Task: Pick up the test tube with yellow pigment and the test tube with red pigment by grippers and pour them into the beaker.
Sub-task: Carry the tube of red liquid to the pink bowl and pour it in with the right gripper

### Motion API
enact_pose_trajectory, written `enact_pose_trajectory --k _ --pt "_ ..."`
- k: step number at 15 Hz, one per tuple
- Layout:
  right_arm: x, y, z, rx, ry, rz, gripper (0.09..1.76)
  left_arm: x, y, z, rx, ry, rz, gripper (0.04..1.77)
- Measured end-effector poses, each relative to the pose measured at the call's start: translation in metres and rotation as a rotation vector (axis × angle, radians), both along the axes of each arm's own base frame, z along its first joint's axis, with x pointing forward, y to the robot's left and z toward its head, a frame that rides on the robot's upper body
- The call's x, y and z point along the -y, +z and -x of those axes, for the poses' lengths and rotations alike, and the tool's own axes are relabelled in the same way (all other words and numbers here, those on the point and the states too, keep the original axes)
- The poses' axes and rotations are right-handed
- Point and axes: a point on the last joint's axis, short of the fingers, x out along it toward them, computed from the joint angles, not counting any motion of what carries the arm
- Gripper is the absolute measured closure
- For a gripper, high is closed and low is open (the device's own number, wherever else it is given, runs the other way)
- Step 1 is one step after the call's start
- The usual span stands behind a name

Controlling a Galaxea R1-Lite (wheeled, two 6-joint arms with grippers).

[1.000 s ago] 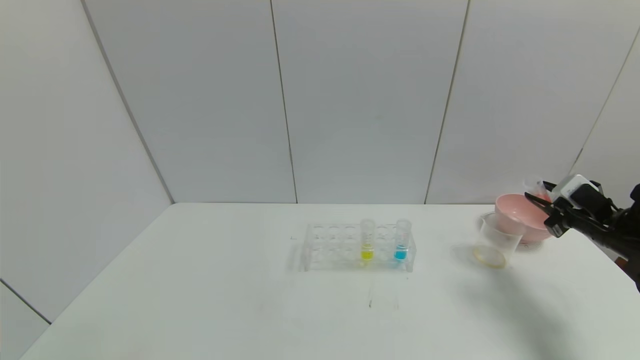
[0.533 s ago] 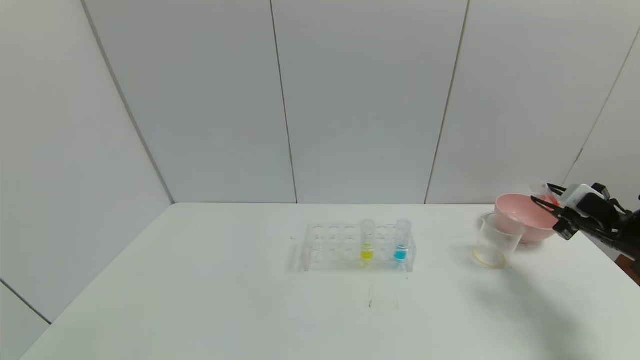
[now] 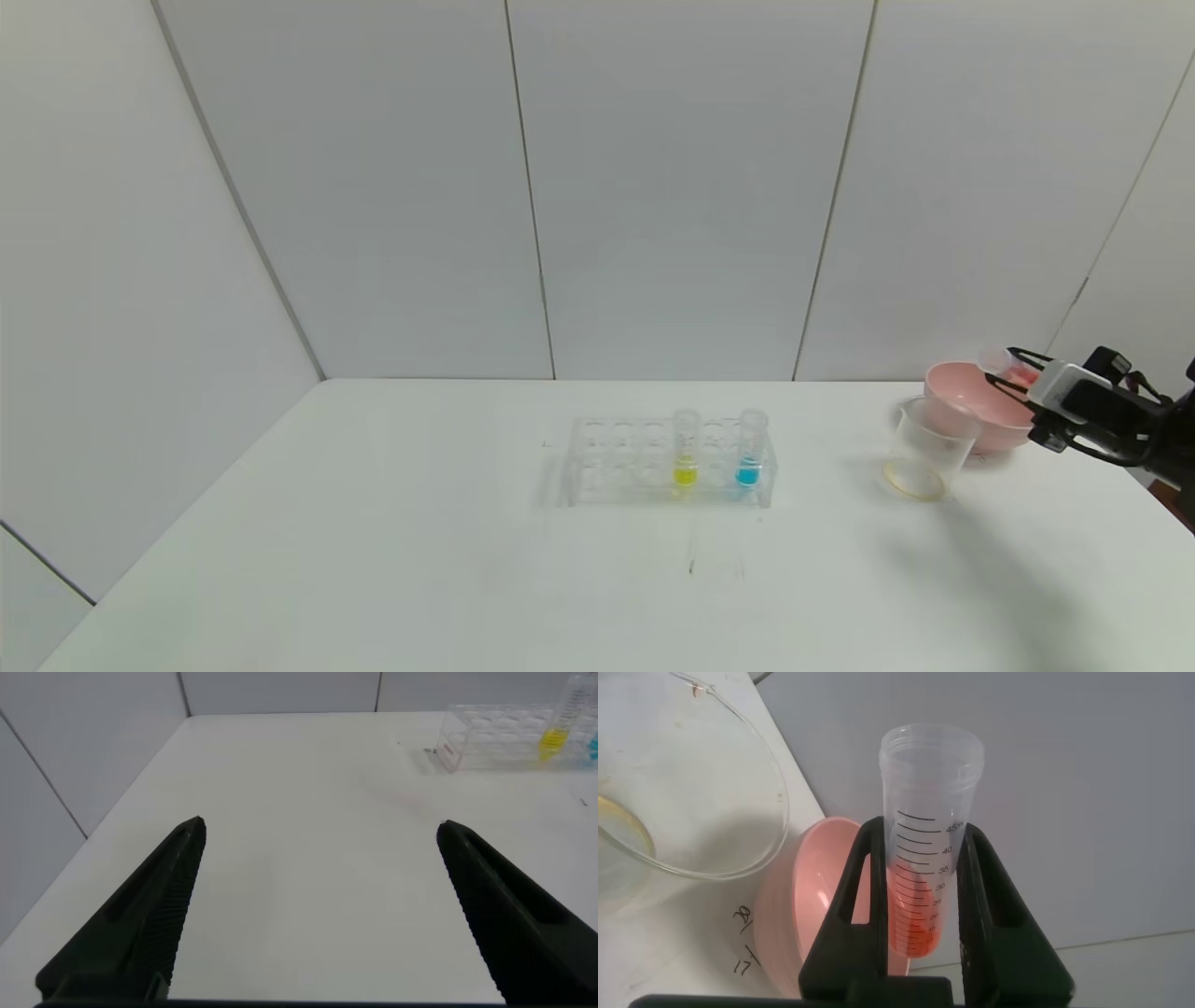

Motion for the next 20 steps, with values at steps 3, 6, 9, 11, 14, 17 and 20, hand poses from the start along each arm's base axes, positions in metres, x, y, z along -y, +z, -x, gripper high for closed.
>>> enact_pose_trajectory --k 3,6,9,11,14,17,20 --pt "-0.0029 -0.0006 -0.0005 0.015 0.011 0.052 1.36 0.0000 0.0000 0.0000 0.000 0.000 0.000 0.05" --pt "-0.0036 0.0002 -0.0013 0.029 0.013 0.088 1.36 0.0000 0.0000 0.0000 0.000 0.000 0.000 0.05" --pt "-0.0043 -0.0023 0.0003 0.035 0.016 0.137 1.36 0.0000 0.0000 0.0000 0.000 0.000 0.000 0.05" --pt "-0.0046 -0.0031 0.0009 0.041 0.017 0.167 1.36 0.0000 0.0000 0.0000 0.000 0.000 0.000 0.05" --pt "-0.0046 -0.0033 0.0013 0.055 0.017 0.217 1.36 0.0000 0.0000 0.0000 0.000 0.000 0.000 0.05" --pt "-0.0078 -0.0030 0.0004 0.060 0.010 0.236 1.36 0.0000 0.0000 0.0000 0.000 0.000 0.000 0.05" --pt "-0.0095 -0.0029 0.0002 0.083 0.016 0.304 1.36 0.0000 0.0000 0.0000 0.000 0.000 0.000 0.05"
